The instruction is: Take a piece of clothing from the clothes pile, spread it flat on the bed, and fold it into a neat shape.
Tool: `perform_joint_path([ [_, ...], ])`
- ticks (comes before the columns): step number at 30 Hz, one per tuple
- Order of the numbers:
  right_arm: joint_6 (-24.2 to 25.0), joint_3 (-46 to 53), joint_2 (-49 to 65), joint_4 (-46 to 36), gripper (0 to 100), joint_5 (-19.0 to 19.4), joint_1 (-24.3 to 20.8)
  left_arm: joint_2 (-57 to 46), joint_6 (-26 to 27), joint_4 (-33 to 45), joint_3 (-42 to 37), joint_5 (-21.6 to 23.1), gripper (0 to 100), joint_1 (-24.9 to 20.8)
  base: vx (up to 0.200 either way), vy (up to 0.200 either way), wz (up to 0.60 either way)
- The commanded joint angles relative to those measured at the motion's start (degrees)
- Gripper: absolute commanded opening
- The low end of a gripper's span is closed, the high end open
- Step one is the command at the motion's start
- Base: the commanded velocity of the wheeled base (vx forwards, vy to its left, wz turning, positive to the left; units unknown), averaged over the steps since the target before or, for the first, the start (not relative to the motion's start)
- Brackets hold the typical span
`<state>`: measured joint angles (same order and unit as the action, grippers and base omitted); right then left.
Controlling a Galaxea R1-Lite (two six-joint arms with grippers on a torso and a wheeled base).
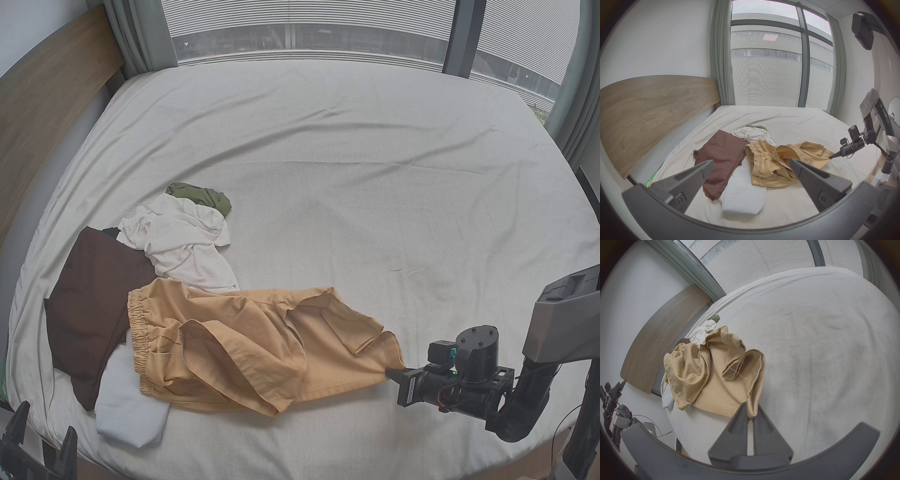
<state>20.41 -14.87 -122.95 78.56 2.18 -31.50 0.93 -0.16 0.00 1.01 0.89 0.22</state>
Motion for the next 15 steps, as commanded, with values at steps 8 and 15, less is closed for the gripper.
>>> perform_joint_path([
  [8, -1.51, 7.67, -0.44, 5.38, 0, 0.19, 2.58, -0.93, -0.02, 0.0, -1.01, -0.01, 100, -0.04, 0.0, 0.0, 0.0],
  [15, -1.51, 10.39, -0.36, 7.31, 0, 0.37, 3.2, -0.93, -0.02, 0.0, -1.01, -0.01, 100, 0.04, 0.0, 0.0, 0.0],
])
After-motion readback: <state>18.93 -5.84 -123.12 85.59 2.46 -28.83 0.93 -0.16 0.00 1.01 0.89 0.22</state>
